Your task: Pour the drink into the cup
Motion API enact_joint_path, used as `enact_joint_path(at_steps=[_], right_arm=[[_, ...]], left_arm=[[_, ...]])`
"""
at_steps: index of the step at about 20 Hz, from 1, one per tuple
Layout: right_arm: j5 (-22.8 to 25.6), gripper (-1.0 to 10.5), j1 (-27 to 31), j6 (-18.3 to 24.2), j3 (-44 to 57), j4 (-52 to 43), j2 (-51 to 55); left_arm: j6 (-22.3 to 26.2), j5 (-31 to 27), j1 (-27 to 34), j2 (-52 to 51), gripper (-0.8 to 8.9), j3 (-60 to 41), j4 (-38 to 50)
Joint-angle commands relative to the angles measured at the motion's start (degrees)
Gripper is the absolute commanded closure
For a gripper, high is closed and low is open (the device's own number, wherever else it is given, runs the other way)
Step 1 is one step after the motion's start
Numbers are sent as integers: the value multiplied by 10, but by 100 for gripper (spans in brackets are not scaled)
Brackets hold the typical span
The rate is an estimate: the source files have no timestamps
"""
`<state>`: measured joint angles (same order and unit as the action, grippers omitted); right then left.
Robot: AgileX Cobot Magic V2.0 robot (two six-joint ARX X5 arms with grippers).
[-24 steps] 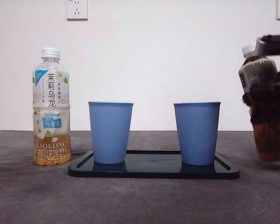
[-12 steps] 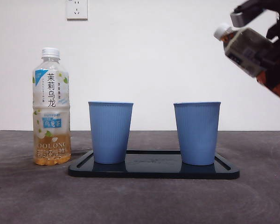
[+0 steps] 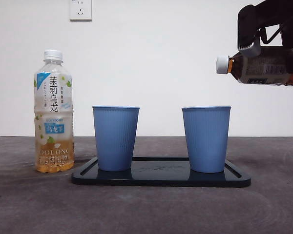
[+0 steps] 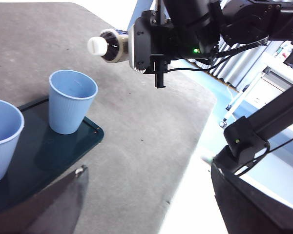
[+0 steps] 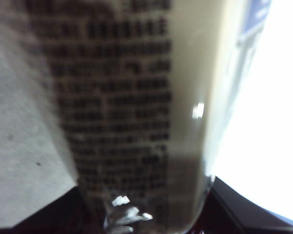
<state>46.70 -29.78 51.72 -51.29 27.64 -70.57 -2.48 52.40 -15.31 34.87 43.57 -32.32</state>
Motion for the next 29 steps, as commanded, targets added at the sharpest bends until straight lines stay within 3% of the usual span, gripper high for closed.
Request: enact_joint_path(at_steps=[1,8,13,22,29], right_arm=[[44,784,-13,45,-17,-19,-7],[107,784,-36,101,-17,-54,-24],[108,784,-50,106,-17,-55,-24],[133,784,-50,132,-17,-56,-25],[133,784,-50,119,-17,-56,-25]], left_arm=[[-2,2,-7,3,409,11,1],[-2,-4,-9,3,409,11,-41],[1,-40,-9,3,410,11,-81],[1,-40,-21,3,410,11,-81],[1,-40,-21,3,409,11,-81]])
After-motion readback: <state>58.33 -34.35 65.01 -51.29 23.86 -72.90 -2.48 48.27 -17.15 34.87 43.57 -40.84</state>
